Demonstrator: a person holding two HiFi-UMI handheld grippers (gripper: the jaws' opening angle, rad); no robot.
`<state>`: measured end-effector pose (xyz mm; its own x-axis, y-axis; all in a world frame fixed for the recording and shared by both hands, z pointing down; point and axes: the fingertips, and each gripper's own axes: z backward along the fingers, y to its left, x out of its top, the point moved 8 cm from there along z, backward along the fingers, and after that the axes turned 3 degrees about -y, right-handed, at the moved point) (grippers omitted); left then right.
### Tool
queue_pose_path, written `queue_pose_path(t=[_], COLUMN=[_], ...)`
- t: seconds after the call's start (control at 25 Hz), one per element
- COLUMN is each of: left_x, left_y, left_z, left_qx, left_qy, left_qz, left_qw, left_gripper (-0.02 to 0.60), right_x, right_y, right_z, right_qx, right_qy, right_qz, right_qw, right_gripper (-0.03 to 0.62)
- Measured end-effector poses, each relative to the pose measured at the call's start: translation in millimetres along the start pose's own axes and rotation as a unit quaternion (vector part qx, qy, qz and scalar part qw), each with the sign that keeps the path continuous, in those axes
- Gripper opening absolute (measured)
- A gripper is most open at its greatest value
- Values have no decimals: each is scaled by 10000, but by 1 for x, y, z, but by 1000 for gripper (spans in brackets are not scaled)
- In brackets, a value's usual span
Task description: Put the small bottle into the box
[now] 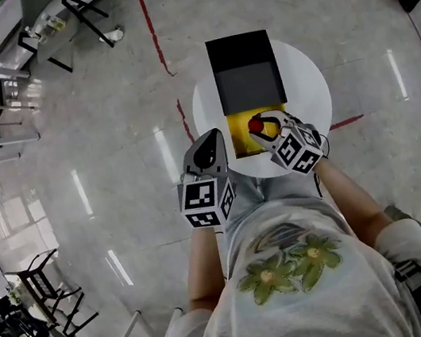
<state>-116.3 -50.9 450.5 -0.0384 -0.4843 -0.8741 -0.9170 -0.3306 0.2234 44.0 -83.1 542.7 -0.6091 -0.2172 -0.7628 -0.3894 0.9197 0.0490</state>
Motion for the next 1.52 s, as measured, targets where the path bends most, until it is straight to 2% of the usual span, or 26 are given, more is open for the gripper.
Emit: queue_pose_path(t=[0.6,1.52], left_x=[1,0], left_y=[3,7], left_z=[-15,-19], left_qx=[-85,22], left_qy=[134,189], left_qz=[-2,39], left_qw=[9999,9998], left_gripper=[5,5], right_x=[-11,-26], right_y=[-9,-15], right_z=[-12,-28], right_qx=[51,140], right_qy=[198,427], right_qz=[-120,-152], right_qw=[9997,9989], right_gripper=[151,152])
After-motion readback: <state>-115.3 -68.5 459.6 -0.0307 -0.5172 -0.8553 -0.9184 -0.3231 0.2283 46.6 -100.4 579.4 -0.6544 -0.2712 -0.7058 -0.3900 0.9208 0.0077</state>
